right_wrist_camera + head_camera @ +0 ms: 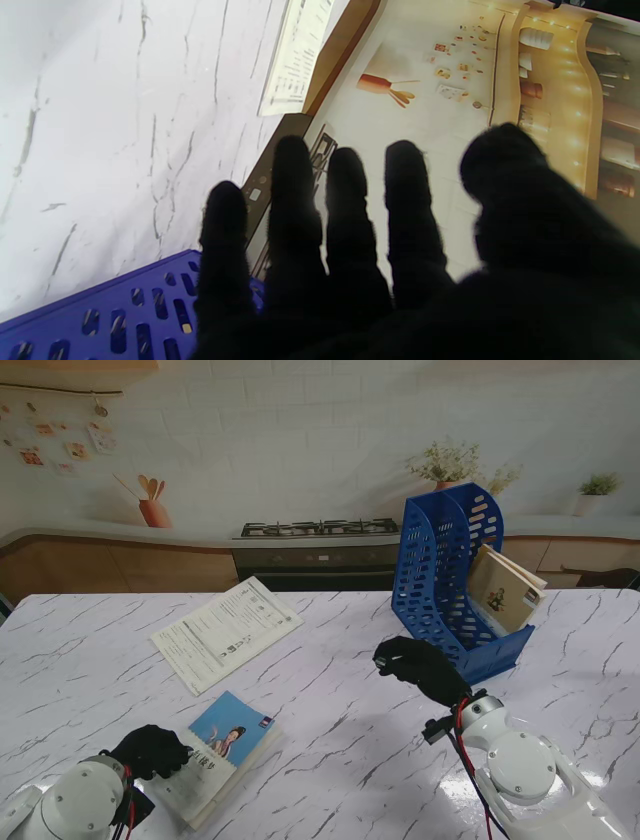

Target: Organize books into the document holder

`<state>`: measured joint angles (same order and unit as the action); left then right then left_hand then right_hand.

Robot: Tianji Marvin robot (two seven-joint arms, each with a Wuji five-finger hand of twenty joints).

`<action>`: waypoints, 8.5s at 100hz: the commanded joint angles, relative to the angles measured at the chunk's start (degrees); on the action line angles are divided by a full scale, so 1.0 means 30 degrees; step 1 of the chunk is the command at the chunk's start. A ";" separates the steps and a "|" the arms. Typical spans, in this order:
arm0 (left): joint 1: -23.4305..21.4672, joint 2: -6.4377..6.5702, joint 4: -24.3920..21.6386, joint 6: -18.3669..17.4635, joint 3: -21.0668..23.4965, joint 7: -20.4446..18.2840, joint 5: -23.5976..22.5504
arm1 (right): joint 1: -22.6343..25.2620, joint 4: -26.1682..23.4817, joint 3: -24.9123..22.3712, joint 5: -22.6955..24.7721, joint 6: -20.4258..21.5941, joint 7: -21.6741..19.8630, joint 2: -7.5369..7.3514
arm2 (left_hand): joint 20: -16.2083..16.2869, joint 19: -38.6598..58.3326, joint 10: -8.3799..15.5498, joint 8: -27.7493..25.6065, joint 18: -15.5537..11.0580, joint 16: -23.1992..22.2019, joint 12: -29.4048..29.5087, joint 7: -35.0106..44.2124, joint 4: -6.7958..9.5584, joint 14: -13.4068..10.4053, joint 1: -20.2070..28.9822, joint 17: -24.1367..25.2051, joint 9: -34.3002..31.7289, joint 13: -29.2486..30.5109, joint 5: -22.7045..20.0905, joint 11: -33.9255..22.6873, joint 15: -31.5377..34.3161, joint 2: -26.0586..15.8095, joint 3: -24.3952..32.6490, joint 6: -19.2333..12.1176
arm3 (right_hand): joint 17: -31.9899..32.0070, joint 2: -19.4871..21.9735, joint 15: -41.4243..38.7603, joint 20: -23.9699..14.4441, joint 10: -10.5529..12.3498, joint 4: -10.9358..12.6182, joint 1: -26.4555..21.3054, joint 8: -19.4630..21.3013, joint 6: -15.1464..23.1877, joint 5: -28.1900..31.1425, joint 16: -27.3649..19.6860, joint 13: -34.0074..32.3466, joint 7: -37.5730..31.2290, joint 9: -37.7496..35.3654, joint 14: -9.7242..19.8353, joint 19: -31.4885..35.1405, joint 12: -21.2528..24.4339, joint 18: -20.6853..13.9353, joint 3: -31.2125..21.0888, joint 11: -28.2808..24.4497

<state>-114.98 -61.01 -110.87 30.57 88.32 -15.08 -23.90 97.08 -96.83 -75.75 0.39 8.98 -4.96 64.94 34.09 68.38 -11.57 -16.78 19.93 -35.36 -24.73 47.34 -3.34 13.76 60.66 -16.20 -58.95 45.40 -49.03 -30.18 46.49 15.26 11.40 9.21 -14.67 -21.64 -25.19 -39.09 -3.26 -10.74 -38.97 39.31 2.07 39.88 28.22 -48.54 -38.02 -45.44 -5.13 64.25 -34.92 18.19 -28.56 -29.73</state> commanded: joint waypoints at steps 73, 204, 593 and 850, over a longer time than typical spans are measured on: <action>-0.0976 -0.1070 0.0211 -0.2541 -0.0405 0.3510 0.0090 | 0.0112 -0.0085 -0.0073 -0.0283 0.0012 -0.0296 0.0055 | -0.1091 -0.3382 0.0065 -0.0663 0.0326 0.2017 0.0585 -0.2285 -0.0158 0.1862 -0.0803 0.3730 0.5756 -0.4793 0.3440 0.2799 -0.6507 0.1455 0.0462 -0.1799 | 0.0185 0.0442 0.0263 0.0341 0.0063 0.0293 -0.0302 -0.0236 0.0121 -0.0172 -0.0094 -0.0103 0.0541 0.0092 -0.0041 0.0003 0.0206 0.3391 0.0433 0.0142; 0.2265 -0.0685 0.1960 -0.2000 -0.3066 0.1243 0.3023 | -0.0290 0.0763 -0.0248 0.0704 -0.1189 -0.3937 -0.0820 | -0.5344 0.5598 -0.1101 -0.1110 -0.4436 -0.2842 -0.7976 0.1295 -0.0884 -0.0359 0.0338 -1.2451 0.0824 0.4836 0.2109 0.1336 0.1199 0.5362 0.6989 0.0138 | -0.0809 0.0573 0.1132 0.0390 -0.0155 0.0365 -0.0577 -0.0457 -0.0148 0.0565 -0.0859 -0.1073 0.0666 -0.1028 -0.0045 0.0753 0.1337 0.3471 0.1067 0.1060; 0.8988 -0.2321 0.6371 -0.0527 -0.9178 0.3309 0.9412 | -0.2293 0.0634 0.2208 0.4927 -1.2432 -0.5319 -0.1323 | -0.3889 0.0834 -0.5978 0.0510 -0.1093 0.2849 0.0995 -1.0165 0.0218 0.4659 -0.4336 -0.8620 0.7706 -0.1242 0.6407 0.0756 -0.3506 0.0823 0.3292 0.7894 | -0.6107 0.1317 0.1689 0.3798 -0.6202 0.1600 0.3145 -0.2377 -0.7915 0.1293 -0.4429 -0.3109 0.6843 -0.1251 -0.3130 0.4406 0.7058 0.3441 0.3276 0.2300; 0.9610 -0.3017 0.8271 0.1573 -0.8736 0.0987 1.7731 | -0.3035 0.2240 0.3976 0.3240 -1.1774 -0.4621 -0.0925 | -0.0745 1.0768 -0.3784 -0.0708 -0.3779 -0.3060 -0.0092 -1.3873 0.0583 0.3432 -0.2773 -1.0047 0.7177 0.0708 0.5161 -0.0812 0.3127 -0.0689 0.2788 0.6738 | -0.6700 0.0848 0.2735 0.6035 -0.6325 0.1609 0.1328 -0.2924 -0.8028 0.0906 -0.5923 -0.3166 0.6968 -0.0564 -0.3148 0.3566 0.7168 0.2329 -0.1083 0.2589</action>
<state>-84.96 -70.24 -85.82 35.44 64.02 -9.90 31.05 85.90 -92.01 -65.52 10.39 -25.76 -17.62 60.98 30.40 92.55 -21.34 -13.74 16.07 -43.69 -25.13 -7.24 -3.41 20.24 50.37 -43.97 -36.36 46.89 -22.23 -34.13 54.75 15.55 23.86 18.02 -35.19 -19.01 -24.90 -21.62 -25.90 -8.54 -34.75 35.35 -24.06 44.94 15.34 -63.32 -22.60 -51.98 -15.29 75.40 -19.95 19.66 -31.48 -32.68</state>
